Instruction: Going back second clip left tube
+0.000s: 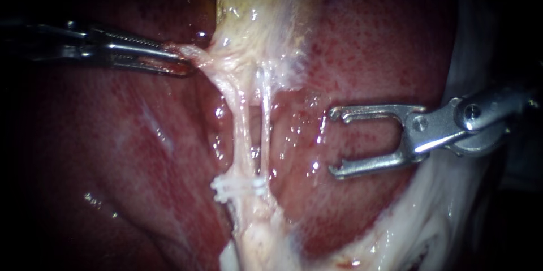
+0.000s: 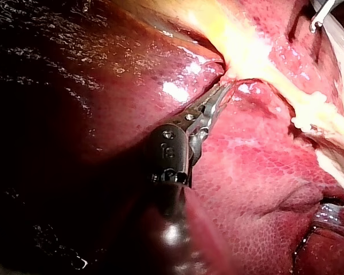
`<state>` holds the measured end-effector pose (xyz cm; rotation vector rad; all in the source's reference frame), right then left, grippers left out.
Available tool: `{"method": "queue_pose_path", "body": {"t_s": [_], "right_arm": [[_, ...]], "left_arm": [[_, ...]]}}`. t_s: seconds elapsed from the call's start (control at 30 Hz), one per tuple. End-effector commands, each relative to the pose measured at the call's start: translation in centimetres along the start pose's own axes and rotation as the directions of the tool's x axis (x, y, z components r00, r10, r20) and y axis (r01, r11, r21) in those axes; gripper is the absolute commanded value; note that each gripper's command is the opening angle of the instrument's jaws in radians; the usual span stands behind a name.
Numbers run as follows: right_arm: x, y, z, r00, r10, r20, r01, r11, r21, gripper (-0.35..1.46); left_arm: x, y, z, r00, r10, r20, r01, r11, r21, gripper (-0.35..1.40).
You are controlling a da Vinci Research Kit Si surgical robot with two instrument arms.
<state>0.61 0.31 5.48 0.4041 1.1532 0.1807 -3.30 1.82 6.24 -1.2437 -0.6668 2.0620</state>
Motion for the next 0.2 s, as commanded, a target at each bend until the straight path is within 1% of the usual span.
{"method": "queue_pose_path", "body": {"t_s": [0.03, 0.2], "right_arm": [[0.01, 0.0, 0.0, 1.0, 0.0, 0.003, 0.0, 1.0, 0.0, 0.5], [0.02, 0.0, 0.02, 1.0, 0.0, 0.003, 0.0, 1.0, 0.0, 0.5]], "left_arm": [[0.0, 0.0, -0.01, 1.0, 0.0, 0.0, 0.0, 1.0, -0.001, -0.35], [0.01, 0.01, -0.03, 1.0, 0.0, 0.0, 0.0, 1.0, -0.003, -0.35]]}}
